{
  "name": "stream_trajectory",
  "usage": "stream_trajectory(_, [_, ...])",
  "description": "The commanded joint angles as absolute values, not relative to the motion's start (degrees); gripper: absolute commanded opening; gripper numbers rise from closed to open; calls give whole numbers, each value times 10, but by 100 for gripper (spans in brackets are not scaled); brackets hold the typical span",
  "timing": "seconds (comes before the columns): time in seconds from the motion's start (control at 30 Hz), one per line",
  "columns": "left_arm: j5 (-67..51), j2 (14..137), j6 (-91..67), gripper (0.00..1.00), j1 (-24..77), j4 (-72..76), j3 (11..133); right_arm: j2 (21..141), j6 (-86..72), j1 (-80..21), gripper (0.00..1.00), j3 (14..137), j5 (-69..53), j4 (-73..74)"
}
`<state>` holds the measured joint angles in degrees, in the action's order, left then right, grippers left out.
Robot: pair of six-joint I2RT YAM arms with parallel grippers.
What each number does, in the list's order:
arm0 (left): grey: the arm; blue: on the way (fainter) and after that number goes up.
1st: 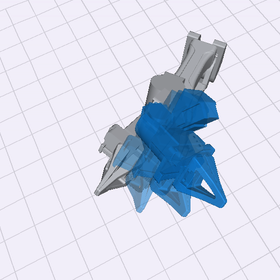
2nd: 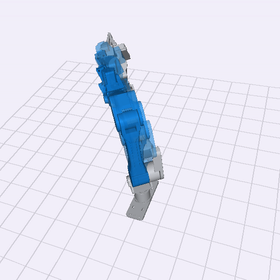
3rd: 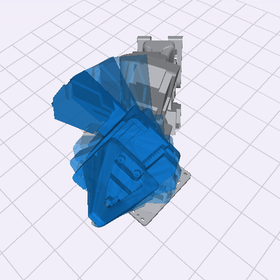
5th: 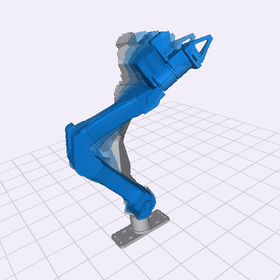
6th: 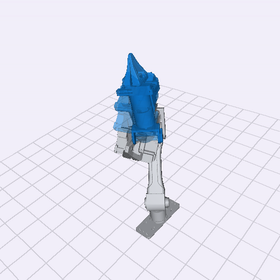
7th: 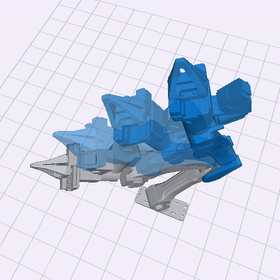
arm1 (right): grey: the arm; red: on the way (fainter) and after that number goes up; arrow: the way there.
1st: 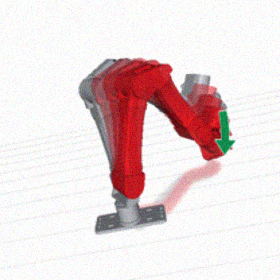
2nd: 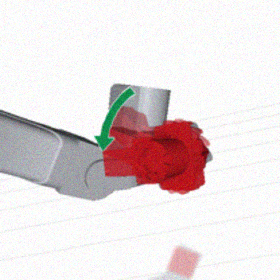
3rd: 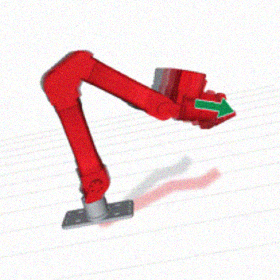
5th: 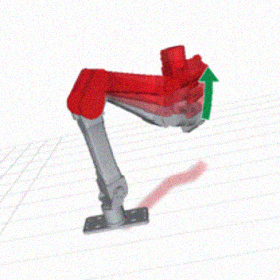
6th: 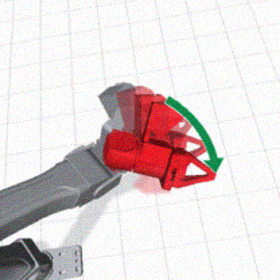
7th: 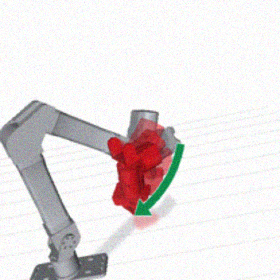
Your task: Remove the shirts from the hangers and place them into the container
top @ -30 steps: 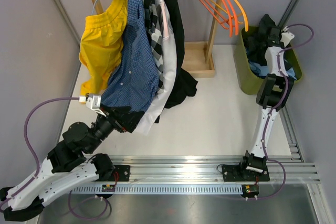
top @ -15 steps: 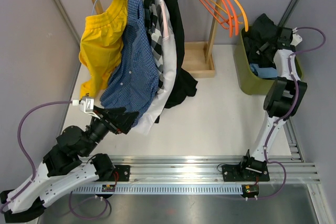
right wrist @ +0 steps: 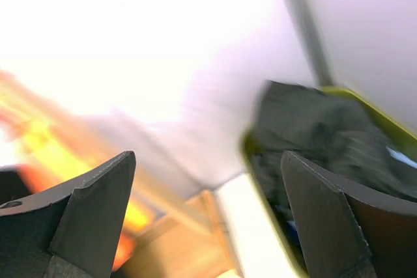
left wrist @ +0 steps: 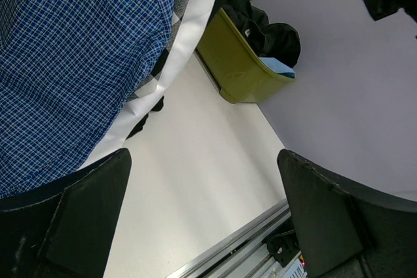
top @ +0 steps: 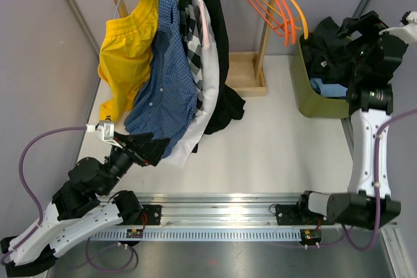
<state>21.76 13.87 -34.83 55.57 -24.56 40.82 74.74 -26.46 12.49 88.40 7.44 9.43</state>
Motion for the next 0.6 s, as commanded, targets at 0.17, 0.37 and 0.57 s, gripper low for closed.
stream_trajectory(0.17, [225, 147, -335, 99, 556, -230, 434, 648, -202, 62, 100, 833, 35, 52])
stream_trajectory(0.37, [228, 148, -336, 99, 556, -236, 437, 605, -236, 55, 100, 794, -165, 18])
stream_trajectory(0.57, [225, 154, -337, 99, 556, -236, 439, 631, -216, -56, 99, 868, -298, 55])
